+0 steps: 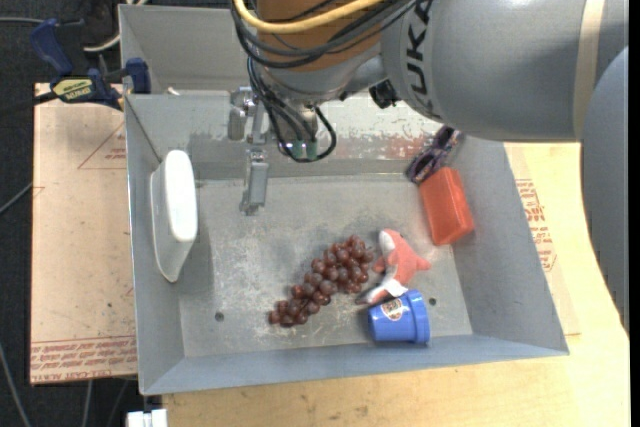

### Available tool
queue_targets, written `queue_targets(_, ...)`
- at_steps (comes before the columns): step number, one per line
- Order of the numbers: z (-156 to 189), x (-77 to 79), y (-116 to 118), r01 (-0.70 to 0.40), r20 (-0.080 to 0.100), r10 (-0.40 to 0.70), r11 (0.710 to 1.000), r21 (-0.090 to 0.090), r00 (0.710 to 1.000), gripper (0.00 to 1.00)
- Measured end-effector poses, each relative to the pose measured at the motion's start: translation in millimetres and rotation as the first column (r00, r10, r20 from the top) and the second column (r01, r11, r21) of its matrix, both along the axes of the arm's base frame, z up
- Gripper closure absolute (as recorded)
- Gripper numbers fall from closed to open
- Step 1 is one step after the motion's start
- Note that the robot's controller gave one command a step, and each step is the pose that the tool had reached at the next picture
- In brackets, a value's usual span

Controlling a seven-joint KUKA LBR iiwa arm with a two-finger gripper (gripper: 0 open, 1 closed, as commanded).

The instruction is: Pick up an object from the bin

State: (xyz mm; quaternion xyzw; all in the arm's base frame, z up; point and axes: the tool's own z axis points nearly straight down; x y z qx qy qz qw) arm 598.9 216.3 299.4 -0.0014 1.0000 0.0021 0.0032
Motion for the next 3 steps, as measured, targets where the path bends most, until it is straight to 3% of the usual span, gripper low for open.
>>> queue_targets(1, -63, -38.4, -36, -0.038, -0.001, 0.038, 0.999, 0.003, 0.999, 0.0)
queue_targets(2, -52, -38.3, -50, -0.069, -0.015, 0.069, 0.998, -0.005, 0.998, 0.0)
queue_targets(3, -61, -55.6, -89, -0.107, 0.013, 0.107, 0.994, 0.005, 0.994, 0.0)
